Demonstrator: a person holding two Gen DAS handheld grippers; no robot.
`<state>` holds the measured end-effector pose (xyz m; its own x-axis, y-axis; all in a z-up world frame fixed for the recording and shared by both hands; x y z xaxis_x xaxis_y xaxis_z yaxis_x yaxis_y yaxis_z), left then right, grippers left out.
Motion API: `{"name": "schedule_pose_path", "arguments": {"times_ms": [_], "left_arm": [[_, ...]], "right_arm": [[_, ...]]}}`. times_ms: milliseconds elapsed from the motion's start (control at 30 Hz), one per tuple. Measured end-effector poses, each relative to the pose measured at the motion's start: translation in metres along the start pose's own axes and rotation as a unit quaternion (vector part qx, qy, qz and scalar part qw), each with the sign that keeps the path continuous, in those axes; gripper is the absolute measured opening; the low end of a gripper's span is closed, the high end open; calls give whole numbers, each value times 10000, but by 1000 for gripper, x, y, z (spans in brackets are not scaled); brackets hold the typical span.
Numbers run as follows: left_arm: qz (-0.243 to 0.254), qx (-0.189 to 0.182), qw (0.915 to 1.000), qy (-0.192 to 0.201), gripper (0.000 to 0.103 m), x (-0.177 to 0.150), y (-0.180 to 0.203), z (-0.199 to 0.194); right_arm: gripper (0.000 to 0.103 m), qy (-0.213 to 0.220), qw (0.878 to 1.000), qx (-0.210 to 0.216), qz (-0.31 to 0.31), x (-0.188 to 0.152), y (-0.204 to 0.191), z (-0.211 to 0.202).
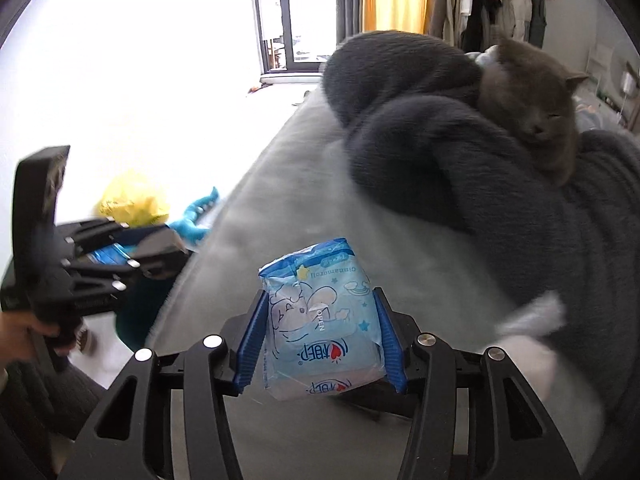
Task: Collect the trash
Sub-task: 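Carry the tape core and tissue pack in both tools over the black bin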
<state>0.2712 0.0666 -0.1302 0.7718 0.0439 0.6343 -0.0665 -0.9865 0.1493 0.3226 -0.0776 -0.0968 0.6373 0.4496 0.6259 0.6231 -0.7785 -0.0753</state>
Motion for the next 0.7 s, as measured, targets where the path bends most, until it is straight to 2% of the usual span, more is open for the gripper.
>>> {"name": "schedule_pose_path", "arguments": {"times_ms": [233,367,533,700], "left_arm": [[-269,459,9986,-65,49,-9,-32,-2],[-377,514,9978,-158,49,-17,-49,-2],[-536,623,9960,-349,49,-26,-72,1],[-657,690,9929,-711,49,-41,-92,11]], "right_arm": [[52,-16,9989,147,447,11,-34,25],[52,-15,9970,350,688,16,-52,37],[52,-17,9968,439,674,22,-73,49],[52,-195,9968,605,478,25,-106,68]]}}
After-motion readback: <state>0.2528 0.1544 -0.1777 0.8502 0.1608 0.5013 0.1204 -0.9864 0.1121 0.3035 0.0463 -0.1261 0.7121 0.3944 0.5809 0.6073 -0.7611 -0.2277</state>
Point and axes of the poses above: each gripper's, at about its wrist camera, not at the fingertips, and z roughly the way its jaws point, y to its right, x to its top, the point moved 1 cm from there along z, roughly the way its jaws point, and after that the axes turned 2 degrees about -y, right-handed, at the moved point
